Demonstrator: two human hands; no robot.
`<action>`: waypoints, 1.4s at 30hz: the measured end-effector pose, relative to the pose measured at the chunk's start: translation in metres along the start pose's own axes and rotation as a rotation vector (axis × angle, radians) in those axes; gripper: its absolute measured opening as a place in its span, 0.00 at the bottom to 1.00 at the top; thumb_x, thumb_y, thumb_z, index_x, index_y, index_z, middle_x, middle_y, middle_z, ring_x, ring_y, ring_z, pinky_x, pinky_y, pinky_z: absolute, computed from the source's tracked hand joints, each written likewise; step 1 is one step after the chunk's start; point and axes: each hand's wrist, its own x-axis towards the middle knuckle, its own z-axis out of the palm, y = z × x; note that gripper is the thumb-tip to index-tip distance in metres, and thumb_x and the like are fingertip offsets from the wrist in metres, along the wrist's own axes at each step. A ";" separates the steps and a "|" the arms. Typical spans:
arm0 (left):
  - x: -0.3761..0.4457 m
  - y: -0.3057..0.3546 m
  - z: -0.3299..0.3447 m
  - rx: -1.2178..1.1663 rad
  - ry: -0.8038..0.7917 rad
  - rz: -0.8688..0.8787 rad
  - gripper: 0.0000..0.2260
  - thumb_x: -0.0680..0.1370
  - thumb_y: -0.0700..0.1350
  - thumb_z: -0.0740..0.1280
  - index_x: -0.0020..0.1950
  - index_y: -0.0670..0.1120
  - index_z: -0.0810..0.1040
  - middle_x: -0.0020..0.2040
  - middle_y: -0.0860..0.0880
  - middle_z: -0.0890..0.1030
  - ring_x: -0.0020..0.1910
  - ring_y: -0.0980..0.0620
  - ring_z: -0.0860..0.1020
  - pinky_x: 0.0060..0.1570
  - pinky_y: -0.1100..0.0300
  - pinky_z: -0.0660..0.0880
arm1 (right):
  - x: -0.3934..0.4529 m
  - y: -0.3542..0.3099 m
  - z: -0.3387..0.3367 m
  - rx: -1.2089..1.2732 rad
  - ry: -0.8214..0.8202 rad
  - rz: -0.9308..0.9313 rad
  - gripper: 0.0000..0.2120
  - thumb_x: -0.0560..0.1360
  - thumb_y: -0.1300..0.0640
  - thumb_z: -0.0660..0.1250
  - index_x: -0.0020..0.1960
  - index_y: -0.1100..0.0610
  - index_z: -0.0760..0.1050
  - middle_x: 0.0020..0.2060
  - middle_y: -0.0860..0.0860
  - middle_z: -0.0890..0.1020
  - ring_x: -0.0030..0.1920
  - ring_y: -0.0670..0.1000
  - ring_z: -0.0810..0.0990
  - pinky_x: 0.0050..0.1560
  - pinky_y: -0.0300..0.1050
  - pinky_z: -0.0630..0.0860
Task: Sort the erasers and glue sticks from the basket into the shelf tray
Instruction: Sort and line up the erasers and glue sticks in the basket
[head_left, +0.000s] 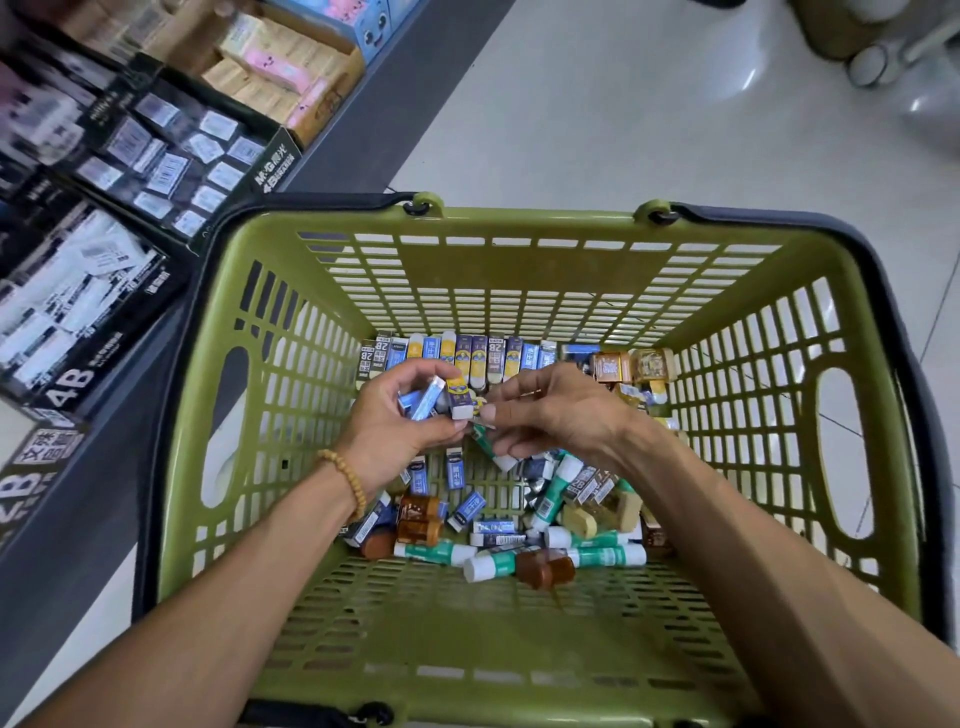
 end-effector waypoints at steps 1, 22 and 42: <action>0.001 0.000 0.001 0.004 -0.001 0.002 0.22 0.66 0.23 0.71 0.49 0.47 0.81 0.57 0.45 0.77 0.47 0.48 0.84 0.42 0.57 0.82 | -0.001 0.001 -0.002 0.024 -0.005 0.001 0.08 0.72 0.65 0.74 0.51 0.64 0.80 0.33 0.58 0.85 0.29 0.49 0.83 0.30 0.37 0.80; 0.016 -0.009 0.005 0.013 0.007 -0.004 0.14 0.70 0.29 0.72 0.46 0.48 0.84 0.53 0.50 0.83 0.49 0.44 0.84 0.44 0.54 0.82 | 0.006 0.013 -0.024 0.087 0.546 -0.127 0.08 0.76 0.66 0.66 0.38 0.60 0.76 0.28 0.54 0.76 0.25 0.49 0.71 0.27 0.42 0.66; 0.009 -0.006 -0.006 -0.038 0.001 -0.041 0.13 0.71 0.27 0.70 0.48 0.42 0.83 0.54 0.45 0.82 0.42 0.46 0.85 0.39 0.60 0.81 | 0.063 0.014 -0.010 -0.598 0.661 -0.148 0.15 0.74 0.47 0.73 0.38 0.58 0.80 0.33 0.53 0.83 0.38 0.54 0.83 0.41 0.48 0.80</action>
